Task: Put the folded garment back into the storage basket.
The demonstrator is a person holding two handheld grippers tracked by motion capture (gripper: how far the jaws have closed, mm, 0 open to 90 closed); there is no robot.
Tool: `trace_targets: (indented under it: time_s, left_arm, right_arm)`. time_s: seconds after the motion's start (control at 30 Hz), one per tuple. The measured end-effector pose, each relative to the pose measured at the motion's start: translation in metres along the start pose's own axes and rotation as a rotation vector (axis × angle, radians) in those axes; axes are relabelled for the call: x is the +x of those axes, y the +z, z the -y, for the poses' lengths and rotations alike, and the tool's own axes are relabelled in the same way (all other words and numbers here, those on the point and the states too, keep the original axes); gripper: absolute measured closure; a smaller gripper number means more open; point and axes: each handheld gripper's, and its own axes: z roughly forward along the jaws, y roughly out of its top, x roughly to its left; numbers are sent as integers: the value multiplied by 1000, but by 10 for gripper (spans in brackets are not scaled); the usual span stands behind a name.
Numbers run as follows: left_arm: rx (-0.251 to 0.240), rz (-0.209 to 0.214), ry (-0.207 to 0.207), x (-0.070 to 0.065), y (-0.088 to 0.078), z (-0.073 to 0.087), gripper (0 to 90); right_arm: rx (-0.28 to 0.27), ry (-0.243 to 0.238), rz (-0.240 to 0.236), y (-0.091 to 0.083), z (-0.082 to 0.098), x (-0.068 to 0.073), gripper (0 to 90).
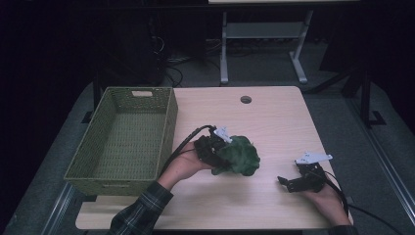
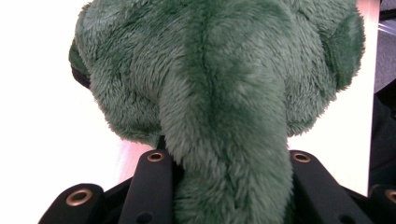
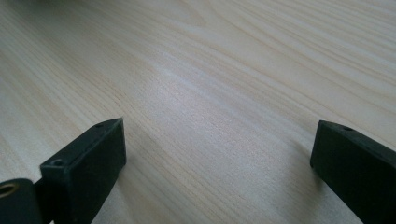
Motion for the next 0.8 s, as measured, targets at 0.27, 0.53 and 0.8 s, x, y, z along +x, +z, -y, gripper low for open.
trace_targets:
  time_s: [0.27,0.53,0.8]
  left_arm:
    - [-16,-33,-2,4,-28,1,664]
    - [-46,-73,-27,14,-56,11,662]
    - [-66,-114,-57,24,-81,24,660]
  right_arm:
    - [0,0,0,0,0,0,31]
    - [0,0,0,0,0,0,31]
    - [0,0,0,0,0,0,32]
